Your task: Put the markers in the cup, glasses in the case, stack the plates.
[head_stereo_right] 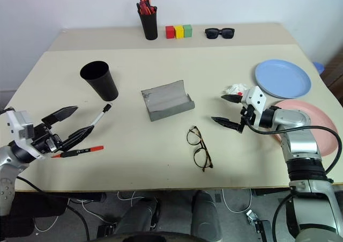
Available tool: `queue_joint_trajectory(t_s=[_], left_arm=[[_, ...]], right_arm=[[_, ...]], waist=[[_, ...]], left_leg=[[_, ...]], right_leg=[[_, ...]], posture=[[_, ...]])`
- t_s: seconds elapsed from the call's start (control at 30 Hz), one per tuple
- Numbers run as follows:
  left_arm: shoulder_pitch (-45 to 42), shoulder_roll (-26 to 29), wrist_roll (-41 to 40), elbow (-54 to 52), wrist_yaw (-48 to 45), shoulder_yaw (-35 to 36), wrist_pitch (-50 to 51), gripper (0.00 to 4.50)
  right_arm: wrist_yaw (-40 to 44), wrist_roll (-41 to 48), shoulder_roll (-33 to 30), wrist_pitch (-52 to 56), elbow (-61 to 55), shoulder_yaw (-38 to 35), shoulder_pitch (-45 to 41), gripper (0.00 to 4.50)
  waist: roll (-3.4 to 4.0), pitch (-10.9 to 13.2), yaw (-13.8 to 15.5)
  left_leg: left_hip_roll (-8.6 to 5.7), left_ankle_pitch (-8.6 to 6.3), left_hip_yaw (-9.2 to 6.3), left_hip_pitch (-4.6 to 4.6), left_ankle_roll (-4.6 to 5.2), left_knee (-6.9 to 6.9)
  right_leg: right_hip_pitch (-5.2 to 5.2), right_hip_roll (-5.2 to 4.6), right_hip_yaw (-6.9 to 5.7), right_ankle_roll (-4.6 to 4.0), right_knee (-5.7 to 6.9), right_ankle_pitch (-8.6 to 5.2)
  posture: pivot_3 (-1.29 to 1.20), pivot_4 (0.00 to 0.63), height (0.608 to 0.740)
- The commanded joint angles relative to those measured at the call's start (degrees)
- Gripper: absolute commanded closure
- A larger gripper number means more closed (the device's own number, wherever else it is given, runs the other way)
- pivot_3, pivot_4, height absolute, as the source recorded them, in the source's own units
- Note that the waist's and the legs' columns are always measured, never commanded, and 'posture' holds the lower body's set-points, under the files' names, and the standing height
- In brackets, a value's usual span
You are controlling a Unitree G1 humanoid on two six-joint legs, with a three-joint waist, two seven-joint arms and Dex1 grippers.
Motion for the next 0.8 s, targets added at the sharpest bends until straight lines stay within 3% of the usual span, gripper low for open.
queue_joint_trajectory(t_s=[0.03,0.43,0.63,0.8], left_arm=[[-1.3,0.4,-0.3,0.8,-1.1,-0.5,-0.4,0.0],[-6.8,1.5,0.7,7.1,-4.4,-2.9,-0.3,0.0],[-5.4,5.3,-1.0,6.7,-4.2,-0.7,5.8,0.0],[-3.7,11.8,-6.8,6.7,-12.7,2.8,12.4,0.0]], right_arm=[[-0.9,1.1,-0.2,0.8,-4.8,-1.7,1.1,0.04],[-5.1,2.0,-1.1,7.2,-16.9,-3.0,4.8,0.04],[-6.6,2.4,2.2,8.3,-18.9,-0.8,3.9,0.04],[-8.1,3.0,3.6,10.1,-23.4,-0.2,5.0,0.04]], waist=[[0.0,0.0,0.0],[-0.01,0.0,-0.1],[-0.02,0.0,-0.3],[-0.05,0.0,-0.1]], left_leg=[[0.0,0.0,0.01,0.01,0.0,0.0],[0.1,-0.05,0.19,-0.01,-0.08,0.01],[0.11,-0.08,0.24,-0.01,-0.08,0.0],[0.16,-0.09,0.24,-0.11,-0.1,0.0]], right_leg=[[0.0,0.02,0.01,0.0,0.0,0.0],[-0.16,0.2,0.18,-0.06,0.02,0.05],[-0.21,0.21,0.22,-0.06,0.01,0.06],[-0.35,0.24,0.23,-0.06,0.06,0.07]], posture=[[0.0,0.15,0.74],[0.0,0.15,0.74],[0.0,0.15,0.74],[0.0,0.15,0.74]])
